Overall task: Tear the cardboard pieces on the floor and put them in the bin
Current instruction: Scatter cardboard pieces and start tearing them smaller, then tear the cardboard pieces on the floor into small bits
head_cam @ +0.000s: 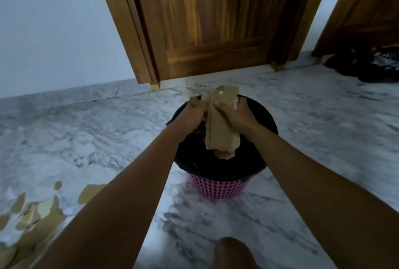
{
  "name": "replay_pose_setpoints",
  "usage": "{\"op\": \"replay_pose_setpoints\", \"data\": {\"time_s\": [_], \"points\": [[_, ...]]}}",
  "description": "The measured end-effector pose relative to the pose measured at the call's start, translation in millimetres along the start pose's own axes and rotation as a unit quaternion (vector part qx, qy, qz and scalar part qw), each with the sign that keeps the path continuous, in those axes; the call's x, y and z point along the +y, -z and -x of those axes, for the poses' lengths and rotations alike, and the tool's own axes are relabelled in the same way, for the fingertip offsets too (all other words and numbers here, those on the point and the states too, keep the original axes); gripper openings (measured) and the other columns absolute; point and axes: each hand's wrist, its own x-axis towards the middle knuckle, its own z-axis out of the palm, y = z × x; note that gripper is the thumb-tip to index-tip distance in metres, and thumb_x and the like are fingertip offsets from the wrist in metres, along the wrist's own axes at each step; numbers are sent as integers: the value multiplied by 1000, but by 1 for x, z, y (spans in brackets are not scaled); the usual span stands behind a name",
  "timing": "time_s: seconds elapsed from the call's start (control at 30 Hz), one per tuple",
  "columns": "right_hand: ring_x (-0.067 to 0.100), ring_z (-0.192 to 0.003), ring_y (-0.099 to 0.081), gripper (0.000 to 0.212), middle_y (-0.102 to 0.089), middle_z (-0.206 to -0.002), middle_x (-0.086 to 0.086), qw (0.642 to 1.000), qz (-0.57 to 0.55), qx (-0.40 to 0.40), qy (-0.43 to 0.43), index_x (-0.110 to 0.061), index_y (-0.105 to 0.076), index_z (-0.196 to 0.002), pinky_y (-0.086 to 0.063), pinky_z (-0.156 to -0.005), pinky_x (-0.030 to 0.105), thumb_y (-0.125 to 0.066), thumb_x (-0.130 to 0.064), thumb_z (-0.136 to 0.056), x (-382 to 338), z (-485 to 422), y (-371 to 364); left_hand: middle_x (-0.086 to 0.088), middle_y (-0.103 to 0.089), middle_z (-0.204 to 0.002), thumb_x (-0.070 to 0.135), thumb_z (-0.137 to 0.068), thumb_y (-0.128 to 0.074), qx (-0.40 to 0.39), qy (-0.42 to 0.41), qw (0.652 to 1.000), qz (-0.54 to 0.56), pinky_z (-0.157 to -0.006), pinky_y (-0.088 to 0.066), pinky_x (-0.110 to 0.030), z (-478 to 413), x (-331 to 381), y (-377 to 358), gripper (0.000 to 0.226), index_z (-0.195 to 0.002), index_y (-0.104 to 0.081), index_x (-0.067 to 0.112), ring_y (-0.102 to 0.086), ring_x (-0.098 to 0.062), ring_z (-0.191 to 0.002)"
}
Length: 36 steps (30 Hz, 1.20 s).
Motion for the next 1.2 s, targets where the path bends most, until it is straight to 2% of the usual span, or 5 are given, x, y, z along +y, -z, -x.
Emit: {"op": "replay_pose_setpoints", "data": {"time_s": [0.17, 0.43, 0.6, 0.8, 1.2], "points": [[30, -127, -52, 86, -45, -149, 6, 993, 99, -33, -54, -21, -33, -151, -45, -87, 35, -60, -69, -85, 42, -20, 17, 1, -58, -121, 52, -84, -62, -1, 40, 996, -80, -90, -48, -33, -22, -26, -19, 67, -142, -46, 23, -59, -16, -100], [20, -88, -69, 40, -71, -96, 0, 989, 138, -22, 37, -16, -69, -99, -57, -90, 45, -56, -53, -96, 21, -11, -20, 6, -74, -97, 32, -86, -58, 118, -52, 989, -73, -88, -57, -45, 1, -48, 30, 24, -106, -71, 32, -69, -16, -89], [22, -84, -68, 37, -72, -89, 5, 970, 183, -75, 142, -9, -68, -92, -57, -82, 43, -58, -45, -94, -20, 41, -110, 1, -72, -91, 24, -92, -59, 163, -22, 982, -91, -61, -51, -22, 83, -79, 104, 21, -110, -71, 24, -67, -20, -85], [9, -81, -59, 28, -65, -95, -6, 892, 292, -270, 217, -17, -71, -104, -43, -67, 21, -61, -42, -95, -30, 153, -259, -1, -69, -101, 31, -92, -62, 227, 65, 963, -131, -73, -47, -24, 235, -165, 227, 25, -114, -70, 22, -62, -14, -87], [13, -94, -64, 23, -66, -98, -8, 728, 423, -487, 232, -26, -70, -108, -48, -76, 24, -68, -40, -89, 66, 331, -474, -5, -71, -108, 28, -93, -63, 304, 209, 926, -85, -71, -45, -21, 463, -365, 317, 24, -112, -71, 17, -61, -14, -82]]}}
